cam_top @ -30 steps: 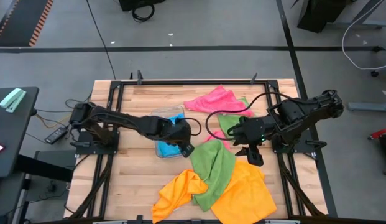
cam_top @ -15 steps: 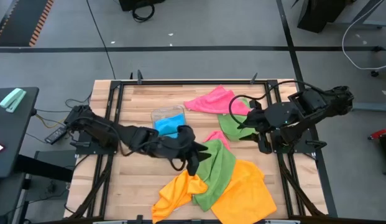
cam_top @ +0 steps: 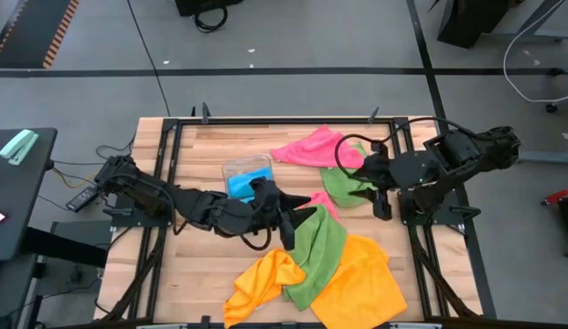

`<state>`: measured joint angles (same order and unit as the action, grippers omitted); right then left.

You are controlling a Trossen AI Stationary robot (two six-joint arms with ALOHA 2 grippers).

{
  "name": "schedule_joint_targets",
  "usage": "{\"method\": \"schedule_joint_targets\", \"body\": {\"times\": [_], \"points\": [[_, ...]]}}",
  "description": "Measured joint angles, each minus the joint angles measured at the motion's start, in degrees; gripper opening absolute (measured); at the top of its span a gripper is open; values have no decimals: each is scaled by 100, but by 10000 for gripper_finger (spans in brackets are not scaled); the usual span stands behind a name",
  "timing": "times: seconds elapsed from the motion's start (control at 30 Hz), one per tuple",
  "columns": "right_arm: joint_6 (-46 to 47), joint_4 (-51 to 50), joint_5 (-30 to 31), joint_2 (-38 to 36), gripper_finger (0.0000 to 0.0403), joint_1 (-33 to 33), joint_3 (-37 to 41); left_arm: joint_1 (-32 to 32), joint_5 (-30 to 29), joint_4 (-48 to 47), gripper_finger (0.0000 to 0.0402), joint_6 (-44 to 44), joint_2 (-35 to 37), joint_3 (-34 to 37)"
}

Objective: Fold microfiber towels
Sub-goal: Fold the top pink towel

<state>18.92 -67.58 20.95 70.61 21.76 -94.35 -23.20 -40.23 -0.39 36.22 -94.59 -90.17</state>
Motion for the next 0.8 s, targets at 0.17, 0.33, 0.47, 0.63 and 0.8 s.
{"method": "schedule_joint_targets", "body": {"times": [0.17,0.33,0.47,0.63,0.8], "points": [[-79,10,1090,0,203,-30,0,7,-395,182,172,-754,28,0],[101,18,1647,73,203,-316,0,132,-808,196,172,-1838,76,2],[134,9,1688,195,203,-613,0,404,-1019,303,172,-2668,79,2],[482,6,1683,387,203,-966,0,829,-377,297,172,-2940,204,9],[1180,8,1662,474,203,-1038,2,1142,438,-152,172,-3280,670,-2]]}}
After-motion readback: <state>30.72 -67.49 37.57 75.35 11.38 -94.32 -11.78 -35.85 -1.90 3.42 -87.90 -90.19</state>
